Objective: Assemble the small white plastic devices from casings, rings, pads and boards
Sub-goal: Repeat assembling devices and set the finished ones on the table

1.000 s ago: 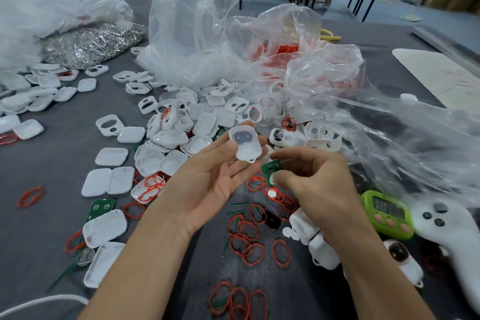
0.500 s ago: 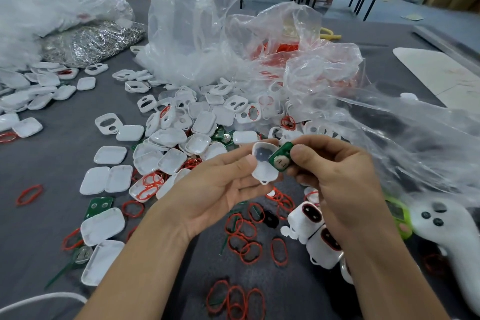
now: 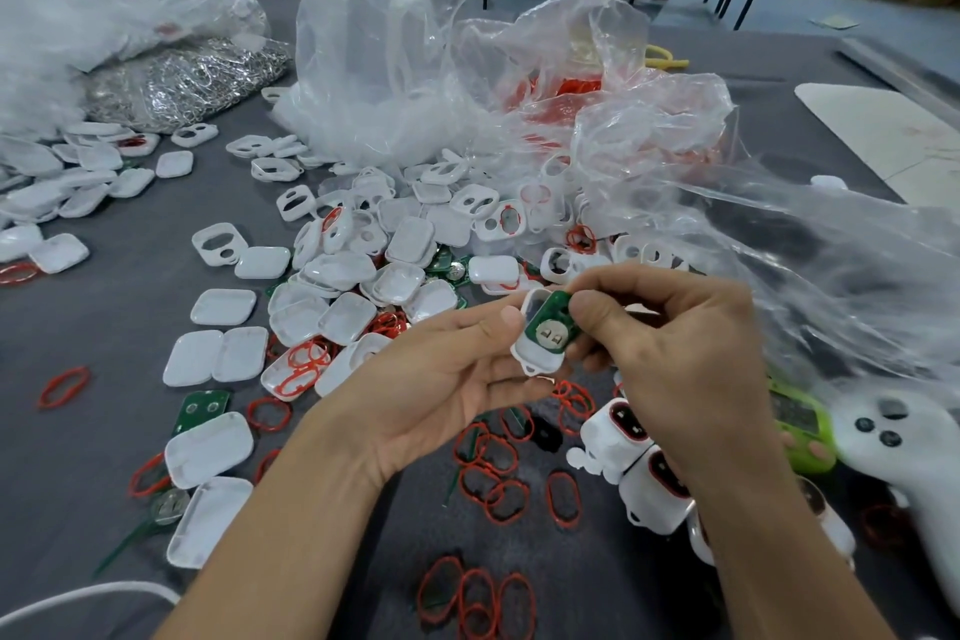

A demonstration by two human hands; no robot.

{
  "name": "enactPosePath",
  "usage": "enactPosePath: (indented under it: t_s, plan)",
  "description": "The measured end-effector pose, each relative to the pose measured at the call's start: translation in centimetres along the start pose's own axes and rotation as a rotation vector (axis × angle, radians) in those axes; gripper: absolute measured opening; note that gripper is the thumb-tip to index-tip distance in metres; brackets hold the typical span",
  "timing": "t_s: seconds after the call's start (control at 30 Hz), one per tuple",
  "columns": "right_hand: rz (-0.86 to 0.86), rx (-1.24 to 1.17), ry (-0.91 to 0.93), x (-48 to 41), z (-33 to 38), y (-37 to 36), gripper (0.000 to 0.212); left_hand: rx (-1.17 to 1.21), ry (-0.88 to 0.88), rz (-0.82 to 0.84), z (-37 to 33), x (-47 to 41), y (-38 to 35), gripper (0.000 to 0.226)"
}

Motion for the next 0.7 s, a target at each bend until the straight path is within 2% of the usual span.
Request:
enactPosePath:
  t_s: [0.13,0.3,0.7]
  plan:
    - [0.026,0.018,-0.009,0.15,-0.05,-0.24,0.027,-0.029,-0.005,-0.009,0.03,-0.01,-0.02,0.057]
    - [-0.018,0.158,0.01,0.38,-0.35,-0.45,0.02,-0.042,0.001,-0.024,0.05,-0.04,-0.09,0.059]
    - [-0.058,0.373,0.225,0.63,-0.16,-0.57,0.019,-0.045,0.005,0.0,0.12,-0.04,-0.08,0.048]
Point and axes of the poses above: each hand's wrist, its own x-axis away from the middle knuckle, its own y-axis out of the back of the hand, z = x × y, the point moved 2 cm from there along -x, towards the middle knuckle, and after that the axes turned 3 degrees about y, right-handed, at the moved point
